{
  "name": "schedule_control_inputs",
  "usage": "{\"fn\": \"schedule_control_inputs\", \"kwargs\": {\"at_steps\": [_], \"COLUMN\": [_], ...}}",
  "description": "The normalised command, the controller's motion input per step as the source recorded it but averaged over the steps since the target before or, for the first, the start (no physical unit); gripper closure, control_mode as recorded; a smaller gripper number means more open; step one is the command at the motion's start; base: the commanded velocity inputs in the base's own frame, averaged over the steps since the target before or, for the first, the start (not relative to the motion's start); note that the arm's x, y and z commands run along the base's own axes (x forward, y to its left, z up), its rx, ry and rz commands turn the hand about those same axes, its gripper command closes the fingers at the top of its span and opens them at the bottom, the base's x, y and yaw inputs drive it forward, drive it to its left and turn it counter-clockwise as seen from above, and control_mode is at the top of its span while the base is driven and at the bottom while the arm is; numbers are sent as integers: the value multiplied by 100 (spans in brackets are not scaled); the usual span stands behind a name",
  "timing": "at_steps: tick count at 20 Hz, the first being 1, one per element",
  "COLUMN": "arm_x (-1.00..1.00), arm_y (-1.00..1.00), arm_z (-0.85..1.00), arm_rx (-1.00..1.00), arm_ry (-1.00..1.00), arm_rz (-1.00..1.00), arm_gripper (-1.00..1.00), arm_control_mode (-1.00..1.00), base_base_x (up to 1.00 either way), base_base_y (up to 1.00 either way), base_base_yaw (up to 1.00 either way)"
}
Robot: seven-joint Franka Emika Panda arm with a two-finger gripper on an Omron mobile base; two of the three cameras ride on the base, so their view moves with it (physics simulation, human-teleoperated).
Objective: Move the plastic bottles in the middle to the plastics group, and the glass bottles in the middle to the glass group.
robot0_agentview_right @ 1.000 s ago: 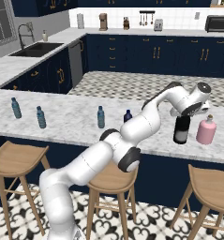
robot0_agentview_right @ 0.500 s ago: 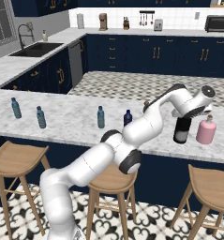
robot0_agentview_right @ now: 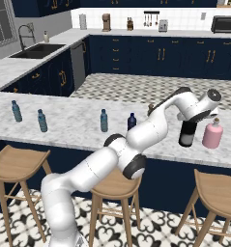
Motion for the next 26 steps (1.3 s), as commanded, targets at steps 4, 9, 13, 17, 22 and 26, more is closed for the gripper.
{"fn": "schedule_control_inputs", "kwargs": {"at_steps": [4,9,13,17,22,26], "arm_x": [0,0,0,0,-13,-76], "arm_y": [0,0,0,8,16,33], "arm_z": [0,0,0,19,34,41], "arm_rx": [0,0,0,-5,-4,-5], "arm_ry": [0,0,0,0,0,0], "arm_rz": [0,0,0,0,0,-1], "arm_gripper": [-100,-100,-100,-100,-100,-100], "arm_control_mode": [-100,-100,-100,-100,-100,-100], "base_base_x": [0,0,0,0,0,0], "base_base_y": [0,0,0,0,0,0], "base_base_yaw": [0,0,0,0,0,0]}}
